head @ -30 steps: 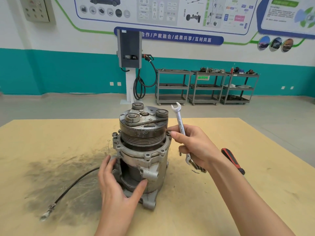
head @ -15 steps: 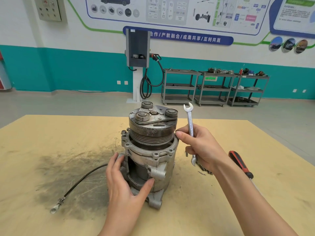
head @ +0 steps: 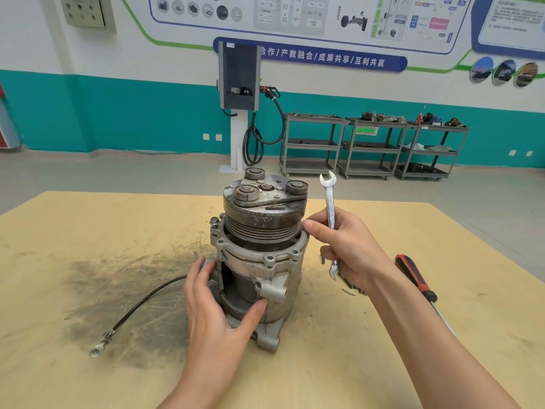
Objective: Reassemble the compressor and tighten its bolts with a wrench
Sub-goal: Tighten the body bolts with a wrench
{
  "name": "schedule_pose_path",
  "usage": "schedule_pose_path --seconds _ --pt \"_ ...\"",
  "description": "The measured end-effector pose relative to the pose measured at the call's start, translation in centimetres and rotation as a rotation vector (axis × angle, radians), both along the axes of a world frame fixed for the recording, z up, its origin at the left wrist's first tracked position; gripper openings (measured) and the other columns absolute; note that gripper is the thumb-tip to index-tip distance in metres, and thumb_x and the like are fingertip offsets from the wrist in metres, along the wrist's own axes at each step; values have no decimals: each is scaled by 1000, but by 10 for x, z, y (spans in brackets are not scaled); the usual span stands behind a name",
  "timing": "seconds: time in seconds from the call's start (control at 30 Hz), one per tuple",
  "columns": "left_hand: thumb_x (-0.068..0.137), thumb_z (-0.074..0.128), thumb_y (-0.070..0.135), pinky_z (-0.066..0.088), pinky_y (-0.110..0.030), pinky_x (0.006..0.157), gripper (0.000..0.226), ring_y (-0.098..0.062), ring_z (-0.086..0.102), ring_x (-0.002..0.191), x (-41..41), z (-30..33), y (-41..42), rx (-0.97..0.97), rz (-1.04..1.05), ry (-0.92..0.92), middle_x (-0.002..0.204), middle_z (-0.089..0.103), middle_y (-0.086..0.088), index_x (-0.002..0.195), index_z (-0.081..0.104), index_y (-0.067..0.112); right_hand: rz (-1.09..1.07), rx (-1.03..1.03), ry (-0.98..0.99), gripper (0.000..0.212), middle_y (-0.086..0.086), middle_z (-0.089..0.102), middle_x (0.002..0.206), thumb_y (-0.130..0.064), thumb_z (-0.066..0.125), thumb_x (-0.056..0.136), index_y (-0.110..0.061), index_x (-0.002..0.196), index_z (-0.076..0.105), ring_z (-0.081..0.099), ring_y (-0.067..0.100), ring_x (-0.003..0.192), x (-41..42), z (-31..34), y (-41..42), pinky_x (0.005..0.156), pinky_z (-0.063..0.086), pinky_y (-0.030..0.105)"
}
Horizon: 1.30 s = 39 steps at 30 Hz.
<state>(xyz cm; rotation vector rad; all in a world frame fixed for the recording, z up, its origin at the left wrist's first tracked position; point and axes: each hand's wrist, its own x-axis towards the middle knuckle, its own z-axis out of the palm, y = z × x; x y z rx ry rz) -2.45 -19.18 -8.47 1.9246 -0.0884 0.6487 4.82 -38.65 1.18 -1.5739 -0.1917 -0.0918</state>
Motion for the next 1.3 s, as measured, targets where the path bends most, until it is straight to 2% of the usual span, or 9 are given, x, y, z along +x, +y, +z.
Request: schedule_pose_path --seconds 0.1,0.2,0.3,0.37,0.57,0.77,0.97,1.17,1.3 --pt "63 63 58 16 -28 116 101 18 7 136 0 0 0 -11 -2 9 144 11 29 147 22 21 56 7 18 4 -3 53 68 -6 65 91 -7 88 67 39 1 51 0 1 -3 40 27 16" --pt "63 62 62 16 -28 115 97 20 6 135 -1 0 0 -17 -12 6 141 9 35 144 19 31 68 11 17 11 4 54 77 -5 61 93 -10 88 70 40 1 54 -1 1 -3 41 25 16" --pt "63 63 62 17 -27 114 93 18 8 136 -1 1 0 -24 -15 3 140 9 36 140 16 38 31 8 4 10 -7 54 61 -5 64 91 -8 81 62 38 1 50 -1 0 1 39 25 16" --pt "64 64 58 18 -29 116 91 8 13 141 -2 1 0 -24 -18 5 141 9 34 139 16 38 16 15 6 12 -12 53 55 -5 65 91 -8 80 59 39 1 48 -1 -1 2 39 26 16" --pt "65 63 58 22 -42 119 89 -9 18 144 -3 2 1 -10 -24 25 150 11 21 138 17 36 100 34 43 11 2 50 74 -3 58 94 -8 92 68 40 2 55 -2 3 -5 39 27 15" --pt "65 60 64 23 -43 119 99 -9 17 145 -3 2 0 -10 -15 51 152 11 22 146 20 25 66 21 25 9 -7 52 59 -5 63 91 -7 83 59 37 3 52 -1 0 -1 38 27 15" --pt "65 60 63 22 -44 119 99 -11 17 145 -3 2 0 -15 -15 56 154 11 15 146 21 23 110 51 51 15 -3 51 66 -4 56 95 -10 90 69 41 2 55 -1 1 -7 38 28 15" --pt "65 60 64 22 -42 120 101 -10 17 145 -3 3 0 -11 -16 65 153 11 17 147 20 22 48 44 30 9 -10 54 56 -4 66 88 -7 83 60 39 1 50 1 -1 -2 37 27 14" --pt "65 60 63 23 -43 119 101 -11 18 145 -3 3 0 -12 -8 59 154 12 14 147 22 20 100 69 51 8 -3 52 68 -6 63 90 -11 87 69 39 2 54 0 1 -7 38 26 15"
